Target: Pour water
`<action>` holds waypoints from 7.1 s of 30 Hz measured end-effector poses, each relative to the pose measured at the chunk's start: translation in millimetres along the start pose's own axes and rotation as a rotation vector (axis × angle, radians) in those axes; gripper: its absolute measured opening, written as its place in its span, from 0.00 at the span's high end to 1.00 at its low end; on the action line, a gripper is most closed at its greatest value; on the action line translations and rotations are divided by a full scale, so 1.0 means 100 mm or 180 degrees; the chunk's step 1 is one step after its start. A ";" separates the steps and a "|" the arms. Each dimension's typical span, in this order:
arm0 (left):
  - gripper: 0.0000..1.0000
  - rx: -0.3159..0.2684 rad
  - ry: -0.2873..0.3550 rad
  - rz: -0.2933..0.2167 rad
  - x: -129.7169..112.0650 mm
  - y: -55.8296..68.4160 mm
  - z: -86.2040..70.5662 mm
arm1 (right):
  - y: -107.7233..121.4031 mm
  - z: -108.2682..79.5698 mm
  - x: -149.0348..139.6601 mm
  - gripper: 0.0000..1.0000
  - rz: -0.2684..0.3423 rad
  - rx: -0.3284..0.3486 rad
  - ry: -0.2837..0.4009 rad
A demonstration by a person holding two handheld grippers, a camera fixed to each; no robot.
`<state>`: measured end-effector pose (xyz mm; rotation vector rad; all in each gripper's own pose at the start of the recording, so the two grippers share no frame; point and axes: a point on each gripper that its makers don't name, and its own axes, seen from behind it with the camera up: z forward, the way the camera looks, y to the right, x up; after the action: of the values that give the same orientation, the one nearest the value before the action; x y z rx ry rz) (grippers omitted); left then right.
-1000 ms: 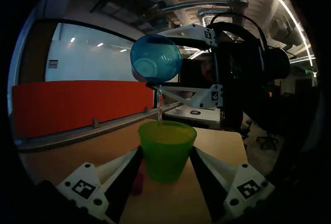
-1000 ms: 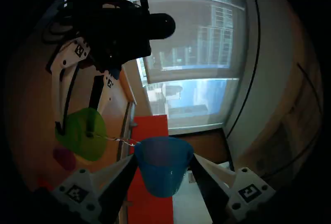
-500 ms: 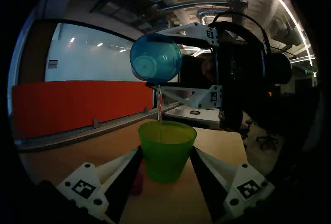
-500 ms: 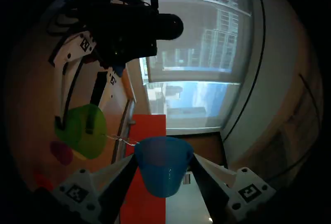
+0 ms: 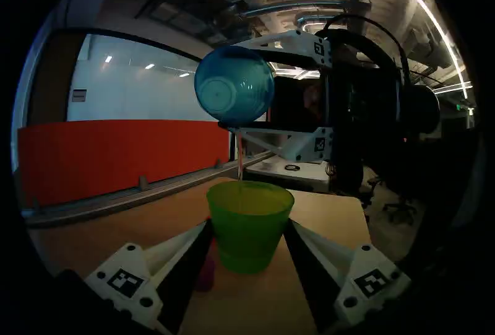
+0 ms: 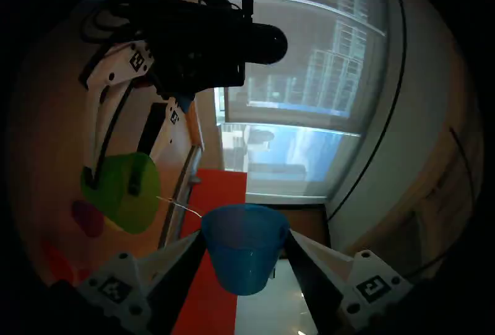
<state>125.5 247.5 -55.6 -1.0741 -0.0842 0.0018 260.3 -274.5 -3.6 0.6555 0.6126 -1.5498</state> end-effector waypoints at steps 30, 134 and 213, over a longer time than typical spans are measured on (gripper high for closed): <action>0.19 0.0006 -0.0001 0.0011 0.02 0.01 0.01 | -0.03 -0.04 0.09 0.11 0.0509 -0.0024 0.0082; 0.19 0.0106 -0.1705 0.0266 -1.44 -0.40 -0.32 | -2.56 -0.57 -0.12 0.10 0.4718 0.1500 -0.0875; 0.18 0.0176 -0.2103 -0.0067 -2.20 -0.73 -0.35 | -3.44 -0.25 0.18 0.10 0.4765 0.1941 -0.0964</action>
<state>-94.7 172.4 -23.0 -0.9813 -0.6866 0.3393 -82.5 -242.7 -32.4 0.9558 -0.5860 -0.3256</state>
